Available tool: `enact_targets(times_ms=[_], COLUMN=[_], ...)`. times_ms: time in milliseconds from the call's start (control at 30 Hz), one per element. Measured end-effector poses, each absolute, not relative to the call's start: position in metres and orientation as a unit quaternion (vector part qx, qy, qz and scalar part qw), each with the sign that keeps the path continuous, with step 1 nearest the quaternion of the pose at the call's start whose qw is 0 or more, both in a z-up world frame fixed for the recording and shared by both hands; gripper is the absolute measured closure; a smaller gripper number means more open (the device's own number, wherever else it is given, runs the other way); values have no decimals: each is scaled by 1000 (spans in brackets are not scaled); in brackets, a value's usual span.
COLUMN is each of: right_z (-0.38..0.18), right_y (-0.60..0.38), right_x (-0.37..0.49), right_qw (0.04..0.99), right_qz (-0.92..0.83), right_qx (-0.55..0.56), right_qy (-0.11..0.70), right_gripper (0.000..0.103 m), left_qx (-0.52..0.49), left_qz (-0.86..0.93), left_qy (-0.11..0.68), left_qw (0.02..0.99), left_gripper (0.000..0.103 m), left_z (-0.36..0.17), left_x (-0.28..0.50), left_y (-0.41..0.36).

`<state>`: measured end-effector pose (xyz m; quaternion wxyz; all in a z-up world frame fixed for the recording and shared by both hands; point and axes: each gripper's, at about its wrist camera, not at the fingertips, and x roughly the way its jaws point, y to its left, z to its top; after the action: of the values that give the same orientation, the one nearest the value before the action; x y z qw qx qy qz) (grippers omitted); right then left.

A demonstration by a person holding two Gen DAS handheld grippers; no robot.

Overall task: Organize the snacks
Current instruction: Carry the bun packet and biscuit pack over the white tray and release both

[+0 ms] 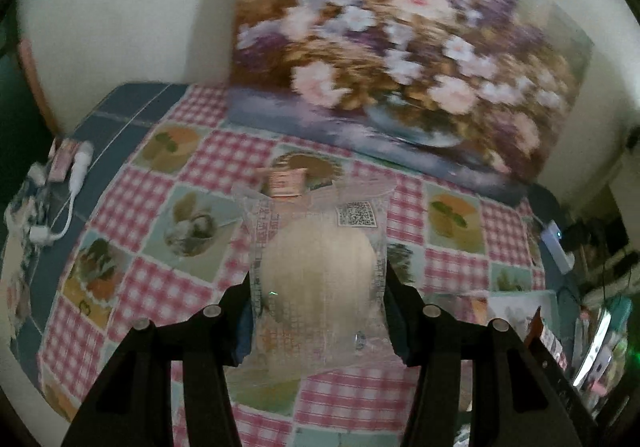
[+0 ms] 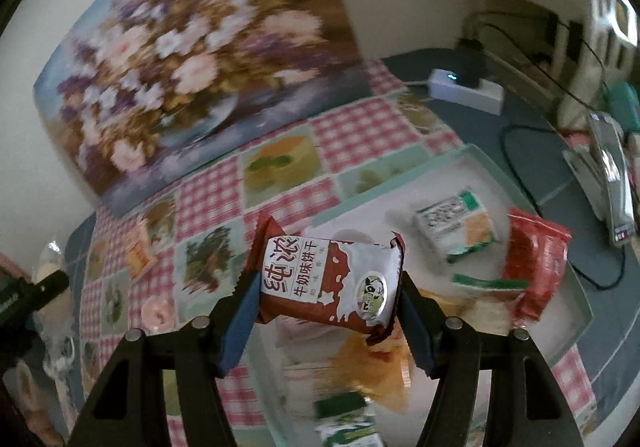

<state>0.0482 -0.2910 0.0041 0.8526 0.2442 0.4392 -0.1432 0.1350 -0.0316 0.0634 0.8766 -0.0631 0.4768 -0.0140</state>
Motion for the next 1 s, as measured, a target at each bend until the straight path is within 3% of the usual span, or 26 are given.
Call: enact_targets(times_ms=[500, 1000], right_z=[-2, -22], right_y=[-354, -367], right_x=[25, 23], right_qw=[834, 812], right_qz=[-196, -206], right_qx=[289, 309], right_qy=[428, 450], right_gripper=[35, 35], left_qx=[43, 73], left_qz=[-162, -188], left_qy=[512, 554], left_qw=[843, 808], left_gripper=[48, 47], left_z=[38, -12], left_x=[105, 97], left_y=[-186, -222])
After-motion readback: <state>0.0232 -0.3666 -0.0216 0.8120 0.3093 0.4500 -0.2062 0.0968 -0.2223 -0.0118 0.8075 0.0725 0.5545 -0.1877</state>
